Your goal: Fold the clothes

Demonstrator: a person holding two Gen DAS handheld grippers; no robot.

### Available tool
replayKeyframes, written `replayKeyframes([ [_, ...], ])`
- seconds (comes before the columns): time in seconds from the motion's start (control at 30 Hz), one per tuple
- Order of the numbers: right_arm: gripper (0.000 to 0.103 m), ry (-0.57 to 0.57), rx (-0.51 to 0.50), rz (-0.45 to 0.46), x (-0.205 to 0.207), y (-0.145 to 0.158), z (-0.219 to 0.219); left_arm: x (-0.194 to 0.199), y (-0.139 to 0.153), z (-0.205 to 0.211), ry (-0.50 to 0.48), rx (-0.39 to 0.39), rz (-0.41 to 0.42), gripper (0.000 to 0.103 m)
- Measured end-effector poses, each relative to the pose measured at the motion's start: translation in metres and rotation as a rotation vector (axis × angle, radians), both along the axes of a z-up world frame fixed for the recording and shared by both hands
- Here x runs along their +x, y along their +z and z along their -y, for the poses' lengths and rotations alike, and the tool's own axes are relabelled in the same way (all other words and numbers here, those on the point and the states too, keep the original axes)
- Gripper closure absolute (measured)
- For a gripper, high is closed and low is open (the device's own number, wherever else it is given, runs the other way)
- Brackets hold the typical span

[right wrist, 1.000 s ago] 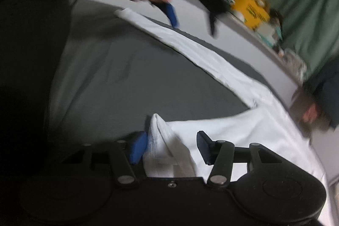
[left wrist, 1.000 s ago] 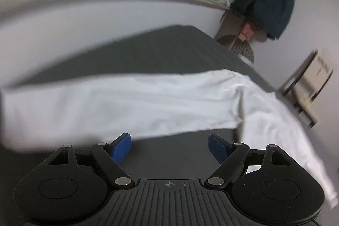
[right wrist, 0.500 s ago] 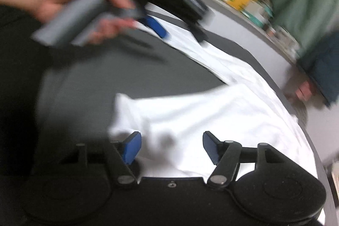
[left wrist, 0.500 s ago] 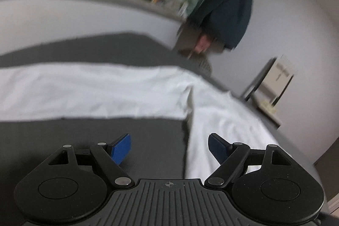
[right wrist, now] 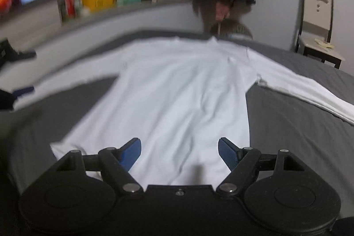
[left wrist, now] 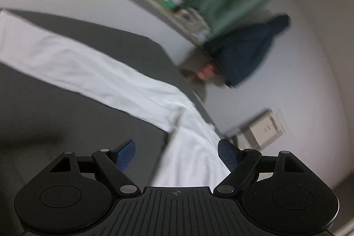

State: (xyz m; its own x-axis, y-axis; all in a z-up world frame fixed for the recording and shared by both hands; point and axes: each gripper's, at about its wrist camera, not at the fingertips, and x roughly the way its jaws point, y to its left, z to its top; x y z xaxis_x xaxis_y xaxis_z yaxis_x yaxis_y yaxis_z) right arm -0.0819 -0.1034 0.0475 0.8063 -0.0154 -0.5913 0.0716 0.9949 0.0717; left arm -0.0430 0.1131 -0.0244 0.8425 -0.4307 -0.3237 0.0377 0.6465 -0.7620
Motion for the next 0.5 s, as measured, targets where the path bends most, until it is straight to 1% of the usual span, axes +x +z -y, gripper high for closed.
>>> replayKeyframes([
  [0.07,0.027,-0.016,0.000,0.036,-0.017,0.010,-0.001,-0.010,0.012,0.013,-0.065,0.025,0.047,0.021],
  [0.1,0.027,-0.015,-0.006,0.050,-0.024,0.021,-0.003,-0.016,0.020,0.020,-0.093,0.048,0.080,0.021],
  [0.17,0.027,-0.013,-0.034,0.079,-0.028,0.051,-0.007,-0.027,0.037,0.032,-0.132,0.095,0.142,0.021],
  [0.23,0.025,-0.010,-0.062,0.108,-0.031,0.082,-0.012,-0.038,0.053,0.038,-0.147,0.118,0.198,0.021],
  [0.27,0.023,-0.009,-0.077,0.122,-0.033,0.097,-0.014,-0.041,0.061,0.038,-0.145,0.110,0.216,0.021],
  [0.3,0.019,-0.014,-0.096,0.132,-0.033,0.115,-0.016,-0.044,0.068,0.038,-0.138,0.096,0.232,0.021],
  [0.37,0.017,-0.048,-0.126,0.139,-0.030,0.158,-0.016,-0.052,0.080,0.038,-0.104,0.034,0.246,0.021],
  [0.43,0.012,-0.087,-0.113,0.159,-0.031,0.196,-0.013,-0.060,0.089,0.038,-0.061,-0.052,0.241,0.021],
  [0.47,0.012,-0.105,-0.096,0.169,-0.032,0.213,-0.010,-0.063,0.094,0.042,-0.041,-0.090,0.236,0.021],
  [0.5,0.010,-0.124,-0.079,0.179,-0.033,0.229,-0.007,-0.068,0.101,0.048,-0.033,-0.103,0.241,0.021],
])
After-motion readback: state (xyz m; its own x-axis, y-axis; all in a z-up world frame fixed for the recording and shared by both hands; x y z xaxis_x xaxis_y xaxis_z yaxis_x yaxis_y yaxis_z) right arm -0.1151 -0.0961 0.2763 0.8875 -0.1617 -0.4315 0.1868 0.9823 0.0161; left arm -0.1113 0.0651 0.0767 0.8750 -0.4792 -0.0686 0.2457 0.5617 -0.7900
